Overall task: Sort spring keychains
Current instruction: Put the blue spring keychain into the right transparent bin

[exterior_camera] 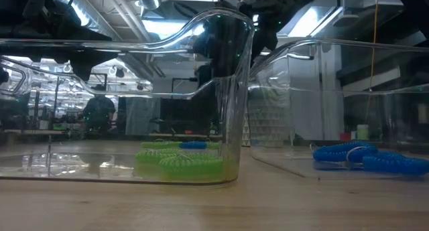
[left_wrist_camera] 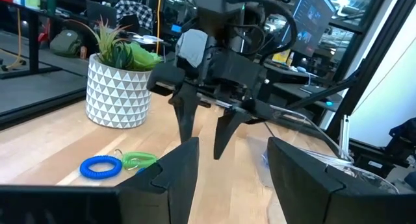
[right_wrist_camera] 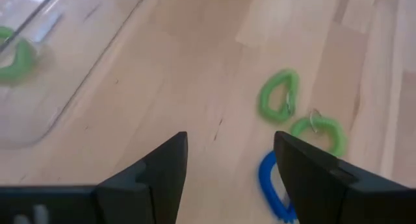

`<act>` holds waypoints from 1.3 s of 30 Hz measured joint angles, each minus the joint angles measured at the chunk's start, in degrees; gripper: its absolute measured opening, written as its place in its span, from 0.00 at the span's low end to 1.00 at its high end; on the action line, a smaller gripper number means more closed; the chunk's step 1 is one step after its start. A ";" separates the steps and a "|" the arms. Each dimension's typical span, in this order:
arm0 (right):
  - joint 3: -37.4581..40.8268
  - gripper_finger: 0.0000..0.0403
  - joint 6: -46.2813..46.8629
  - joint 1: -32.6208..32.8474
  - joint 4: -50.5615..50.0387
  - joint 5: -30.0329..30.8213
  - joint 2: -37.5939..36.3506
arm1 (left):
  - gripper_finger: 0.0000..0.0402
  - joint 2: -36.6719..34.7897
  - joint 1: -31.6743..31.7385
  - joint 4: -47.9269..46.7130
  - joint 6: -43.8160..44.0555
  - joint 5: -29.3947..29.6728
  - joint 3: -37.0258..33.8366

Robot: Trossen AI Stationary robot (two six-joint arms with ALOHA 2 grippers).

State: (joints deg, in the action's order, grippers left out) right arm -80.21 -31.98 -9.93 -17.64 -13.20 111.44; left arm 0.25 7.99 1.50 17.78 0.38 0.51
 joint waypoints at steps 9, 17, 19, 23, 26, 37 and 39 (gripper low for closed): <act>-0.02 0.56 0.32 -0.20 0.99 0.19 4.67 | 0.44 0.00 0.00 0.00 0.00 0.02 0.00; -0.85 0.56 0.76 -0.61 4.13 4.46 7.89 | 0.44 0.00 0.00 -0.02 0.00 0.00 0.00; -1.62 0.56 2.65 -1.11 4.08 4.49 8.54 | 0.44 0.00 0.00 0.00 0.00 0.00 0.00; -3.19 0.56 8.34 -2.74 4.21 4.01 9.94 | 0.44 0.00 0.00 -0.02 -0.01 0.00 0.00; -3.47 0.56 13.65 -4.32 3.85 0.54 11.01 | 0.44 0.00 -0.01 0.00 -0.02 0.00 0.00; -3.71 0.55 17.85 -6.05 0.50 -2.63 12.21 | 0.44 0.00 -0.02 -0.02 0.00 0.02 0.00; -3.71 0.52 18.07 -6.05 0.40 -2.53 12.23 | 0.44 0.00 0.00 0.00 0.00 0.00 0.00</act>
State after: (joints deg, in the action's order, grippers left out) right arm -83.92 -13.91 -15.99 -17.23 -15.73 123.68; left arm 0.25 7.98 1.49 17.78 0.38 0.51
